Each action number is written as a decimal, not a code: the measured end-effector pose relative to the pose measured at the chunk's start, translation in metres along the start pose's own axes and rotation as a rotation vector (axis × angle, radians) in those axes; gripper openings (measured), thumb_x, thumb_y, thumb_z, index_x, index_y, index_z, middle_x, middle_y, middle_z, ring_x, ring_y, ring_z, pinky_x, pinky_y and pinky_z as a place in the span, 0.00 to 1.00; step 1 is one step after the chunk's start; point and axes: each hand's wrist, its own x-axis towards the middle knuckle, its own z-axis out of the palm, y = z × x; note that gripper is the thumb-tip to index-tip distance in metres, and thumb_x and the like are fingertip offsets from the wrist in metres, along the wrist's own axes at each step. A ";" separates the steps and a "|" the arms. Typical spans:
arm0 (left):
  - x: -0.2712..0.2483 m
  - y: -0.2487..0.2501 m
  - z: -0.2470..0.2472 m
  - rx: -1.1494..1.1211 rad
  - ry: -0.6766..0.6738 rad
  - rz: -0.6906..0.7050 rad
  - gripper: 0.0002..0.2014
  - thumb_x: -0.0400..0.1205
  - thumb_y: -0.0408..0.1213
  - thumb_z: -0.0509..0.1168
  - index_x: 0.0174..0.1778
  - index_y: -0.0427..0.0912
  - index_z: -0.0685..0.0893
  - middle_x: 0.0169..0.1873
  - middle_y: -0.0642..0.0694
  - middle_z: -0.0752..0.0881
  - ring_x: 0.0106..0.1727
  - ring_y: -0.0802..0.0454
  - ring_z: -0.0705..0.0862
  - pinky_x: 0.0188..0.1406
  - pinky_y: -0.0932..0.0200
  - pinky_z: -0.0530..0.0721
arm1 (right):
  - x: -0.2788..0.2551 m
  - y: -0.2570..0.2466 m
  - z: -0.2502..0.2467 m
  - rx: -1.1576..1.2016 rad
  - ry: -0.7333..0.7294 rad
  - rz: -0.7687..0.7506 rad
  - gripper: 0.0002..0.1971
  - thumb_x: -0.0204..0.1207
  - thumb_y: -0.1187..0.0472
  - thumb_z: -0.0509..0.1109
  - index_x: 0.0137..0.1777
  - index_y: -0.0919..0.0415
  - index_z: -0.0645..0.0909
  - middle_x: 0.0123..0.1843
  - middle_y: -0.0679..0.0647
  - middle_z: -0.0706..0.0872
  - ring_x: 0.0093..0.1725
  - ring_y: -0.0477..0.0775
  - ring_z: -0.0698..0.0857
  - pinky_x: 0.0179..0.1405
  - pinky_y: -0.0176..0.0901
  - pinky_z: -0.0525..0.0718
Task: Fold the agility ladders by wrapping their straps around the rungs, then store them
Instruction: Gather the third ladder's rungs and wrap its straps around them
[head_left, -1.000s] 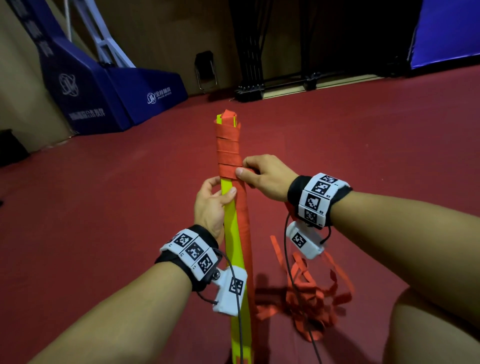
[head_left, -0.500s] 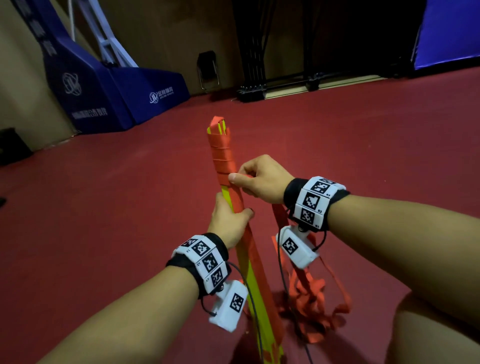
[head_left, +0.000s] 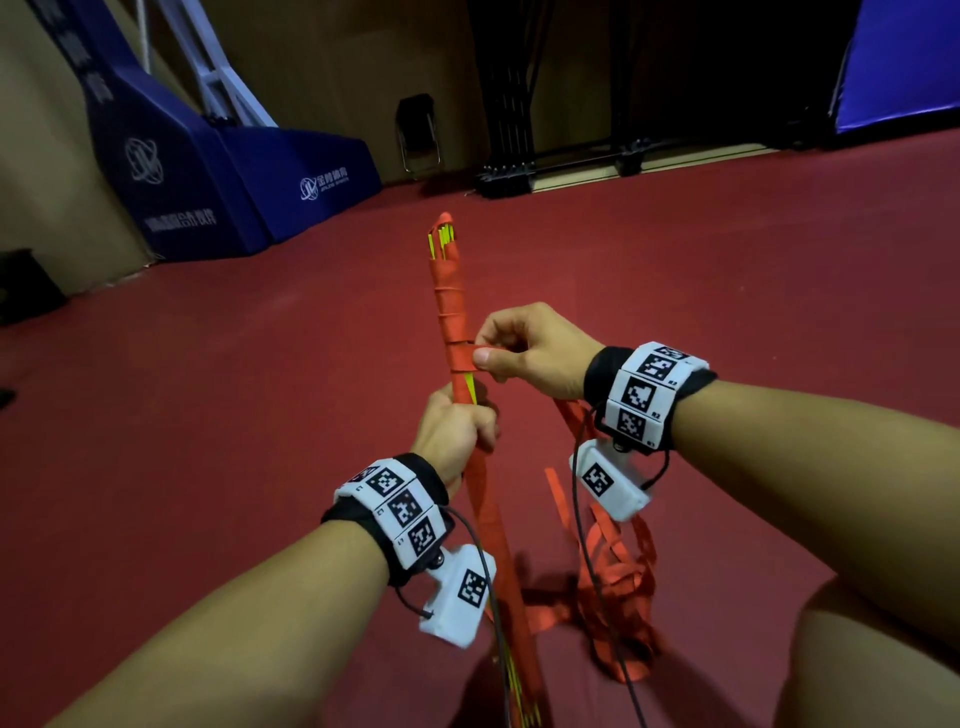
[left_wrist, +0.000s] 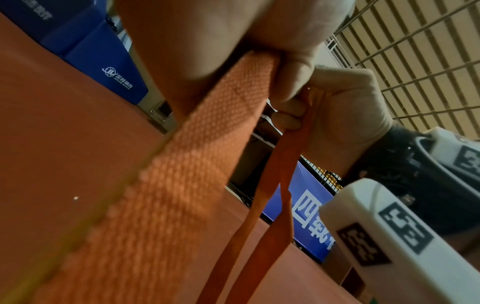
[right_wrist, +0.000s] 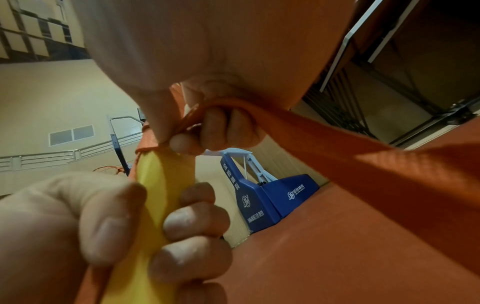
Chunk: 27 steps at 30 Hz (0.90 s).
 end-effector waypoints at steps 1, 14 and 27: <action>-0.001 0.001 0.000 -0.021 -0.012 -0.002 0.19 0.48 0.22 0.58 0.35 0.38 0.72 0.24 0.47 0.68 0.26 0.49 0.70 0.21 0.64 0.70 | 0.000 0.000 0.001 0.005 0.005 0.008 0.06 0.82 0.60 0.72 0.42 0.54 0.82 0.30 0.45 0.85 0.31 0.45 0.81 0.38 0.45 0.80; -0.015 0.007 -0.007 -0.089 -0.203 -0.106 0.17 0.51 0.22 0.56 0.36 0.34 0.73 0.27 0.42 0.72 0.28 0.47 0.73 0.29 0.59 0.73 | -0.002 0.001 0.014 0.253 -0.141 0.121 0.11 0.86 0.62 0.65 0.43 0.66 0.75 0.25 0.49 0.72 0.20 0.43 0.69 0.20 0.35 0.66; 0.002 -0.012 -0.010 0.364 0.108 0.127 0.28 0.59 0.58 0.78 0.49 0.45 0.84 0.41 0.44 0.92 0.46 0.42 0.92 0.51 0.35 0.89 | 0.005 0.016 0.011 -0.091 0.056 0.260 0.21 0.81 0.43 0.70 0.40 0.64 0.82 0.31 0.55 0.80 0.30 0.54 0.78 0.35 0.51 0.76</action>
